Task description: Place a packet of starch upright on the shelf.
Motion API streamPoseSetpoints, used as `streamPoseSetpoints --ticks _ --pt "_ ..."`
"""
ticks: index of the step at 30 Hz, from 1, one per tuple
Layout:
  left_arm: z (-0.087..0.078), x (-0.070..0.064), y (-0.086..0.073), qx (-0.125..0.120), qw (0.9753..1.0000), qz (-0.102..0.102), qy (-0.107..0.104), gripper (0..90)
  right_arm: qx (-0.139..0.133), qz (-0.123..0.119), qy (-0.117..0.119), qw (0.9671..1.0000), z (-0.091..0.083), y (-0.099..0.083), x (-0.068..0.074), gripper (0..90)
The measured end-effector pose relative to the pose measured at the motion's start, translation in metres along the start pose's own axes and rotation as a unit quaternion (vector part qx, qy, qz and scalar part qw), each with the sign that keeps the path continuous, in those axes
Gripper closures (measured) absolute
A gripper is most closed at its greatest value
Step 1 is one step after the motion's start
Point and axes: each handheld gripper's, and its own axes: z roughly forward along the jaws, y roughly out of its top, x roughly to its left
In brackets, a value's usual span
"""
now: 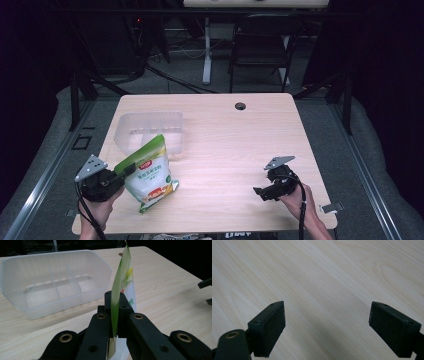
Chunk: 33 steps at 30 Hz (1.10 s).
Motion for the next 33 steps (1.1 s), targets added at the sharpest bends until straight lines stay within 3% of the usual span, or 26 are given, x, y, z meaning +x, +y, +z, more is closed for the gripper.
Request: streamPoseSetpoints --ticks 8,13,15,21,33 --pt "-0.004 -0.009 0.007 0.005 0.9997 0.025 -0.007 90.0 0.001 -0.004 0.005 1.0 0.003 -0.001 0.003 13.0" --pt "-0.006 -0.009 0.014 0.008 0.9996 0.028 -0.004 90.0 0.001 -0.009 0.002 1.0 0.002 0.002 0.006 13.0" --pt "-0.01 -0.005 0.021 0.004 0.9993 0.035 0.009 90.0 -0.003 -0.013 0.001 0.9999 0.002 0.002 0.006 13.1" --pt "-0.012 0.005 0.031 0.011 0.9989 0.041 0.021 89.9 -0.007 -0.005 -0.005 0.9999 0.0 0.001 0.003 13.0" --pt "-0.022 0.025 0.05 0.013 0.9988 0.025 0.038 90.0 -0.017 0.002 -0.014 0.9998 -0.003 0.001 0.002 12.9"
